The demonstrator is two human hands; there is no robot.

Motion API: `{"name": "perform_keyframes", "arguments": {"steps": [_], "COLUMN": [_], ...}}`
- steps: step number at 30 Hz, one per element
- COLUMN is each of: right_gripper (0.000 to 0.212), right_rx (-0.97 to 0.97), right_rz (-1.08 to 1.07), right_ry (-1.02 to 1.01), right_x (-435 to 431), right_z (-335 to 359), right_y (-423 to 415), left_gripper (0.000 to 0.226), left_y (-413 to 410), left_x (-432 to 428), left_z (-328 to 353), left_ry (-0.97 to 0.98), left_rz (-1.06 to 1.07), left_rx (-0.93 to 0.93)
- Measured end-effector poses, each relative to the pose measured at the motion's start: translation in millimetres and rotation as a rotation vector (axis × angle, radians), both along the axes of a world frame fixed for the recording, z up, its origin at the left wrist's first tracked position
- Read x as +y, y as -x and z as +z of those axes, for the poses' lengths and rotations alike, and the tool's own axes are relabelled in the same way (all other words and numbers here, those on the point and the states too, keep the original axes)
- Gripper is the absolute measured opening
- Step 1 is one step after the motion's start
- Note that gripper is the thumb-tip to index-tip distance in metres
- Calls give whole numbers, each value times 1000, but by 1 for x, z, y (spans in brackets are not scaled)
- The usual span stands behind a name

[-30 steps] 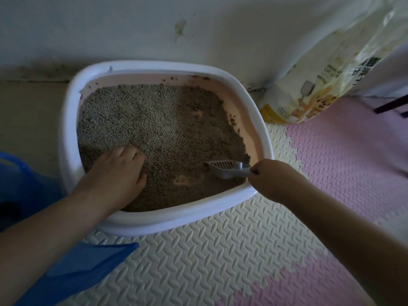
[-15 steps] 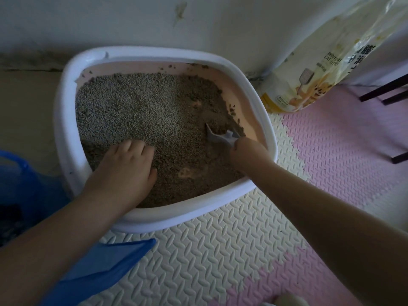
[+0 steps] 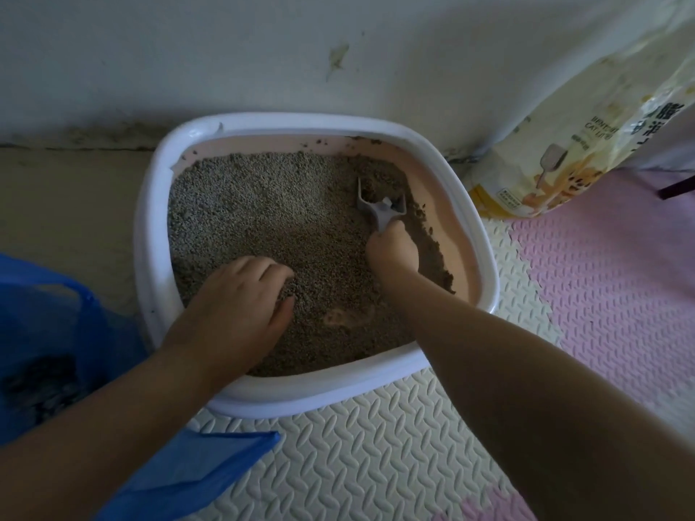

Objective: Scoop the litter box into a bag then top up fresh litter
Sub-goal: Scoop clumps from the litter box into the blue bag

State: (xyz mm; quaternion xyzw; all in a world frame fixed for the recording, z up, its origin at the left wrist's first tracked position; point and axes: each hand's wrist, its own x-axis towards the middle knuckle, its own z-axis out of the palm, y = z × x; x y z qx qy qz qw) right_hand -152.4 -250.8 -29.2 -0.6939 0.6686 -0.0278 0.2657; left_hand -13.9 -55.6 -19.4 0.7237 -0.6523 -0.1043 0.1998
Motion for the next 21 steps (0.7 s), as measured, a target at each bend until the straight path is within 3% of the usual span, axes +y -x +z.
{"name": "perform_keyframes", "arguments": {"steps": [3,8,13,21], "right_gripper": [29,19,33,33], "right_rx": [-71,-179,-290,-371], "right_rz": [-43,79,222,210], "right_ry": [48,103,221,190], "right_x": [7,37,68,83], "right_z": [0,30,64,66], "right_y": [8,44,79,104], "left_gripper": [45,39,34,35], "left_y": [1,1,0,1], "left_x": [0,0,1,1], "left_z": [2,2,0,0], "left_ry": [4,-13,-17,11], "left_rz": [26,18,19,14], "left_rx": [4,-20,-32,-49]}}
